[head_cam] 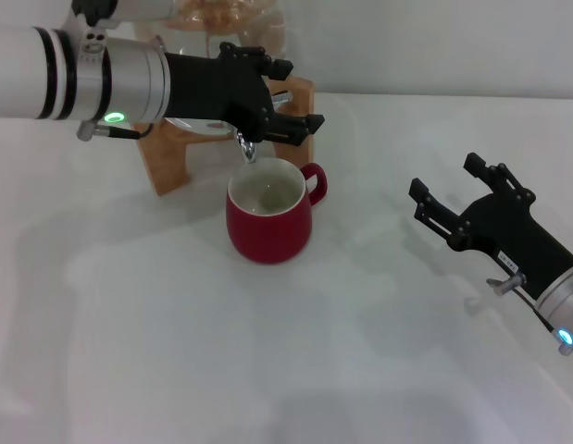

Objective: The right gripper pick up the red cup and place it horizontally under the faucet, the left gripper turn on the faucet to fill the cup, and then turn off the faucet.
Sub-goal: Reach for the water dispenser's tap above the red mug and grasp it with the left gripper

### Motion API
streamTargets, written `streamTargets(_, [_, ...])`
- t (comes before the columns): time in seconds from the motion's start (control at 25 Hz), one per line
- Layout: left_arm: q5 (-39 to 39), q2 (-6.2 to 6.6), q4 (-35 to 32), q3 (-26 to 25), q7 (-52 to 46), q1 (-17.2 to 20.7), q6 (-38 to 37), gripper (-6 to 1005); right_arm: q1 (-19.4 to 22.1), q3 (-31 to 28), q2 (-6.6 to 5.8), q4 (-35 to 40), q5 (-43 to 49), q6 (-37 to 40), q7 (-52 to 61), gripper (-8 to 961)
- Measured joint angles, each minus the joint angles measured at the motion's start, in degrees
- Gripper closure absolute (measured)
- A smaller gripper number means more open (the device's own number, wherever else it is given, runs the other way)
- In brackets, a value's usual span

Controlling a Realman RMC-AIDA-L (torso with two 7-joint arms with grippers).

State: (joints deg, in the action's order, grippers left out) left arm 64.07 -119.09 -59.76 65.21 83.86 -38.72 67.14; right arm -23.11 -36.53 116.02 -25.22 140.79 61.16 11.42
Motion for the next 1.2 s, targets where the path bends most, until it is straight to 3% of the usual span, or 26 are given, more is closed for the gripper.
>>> streamTargets(1.2, [0.8,-0.09,0.1,1.6,-0.4,0.4,0.5,154,0.4,0.1,-0.09,0.0,0.5,0.2,0.7,83])
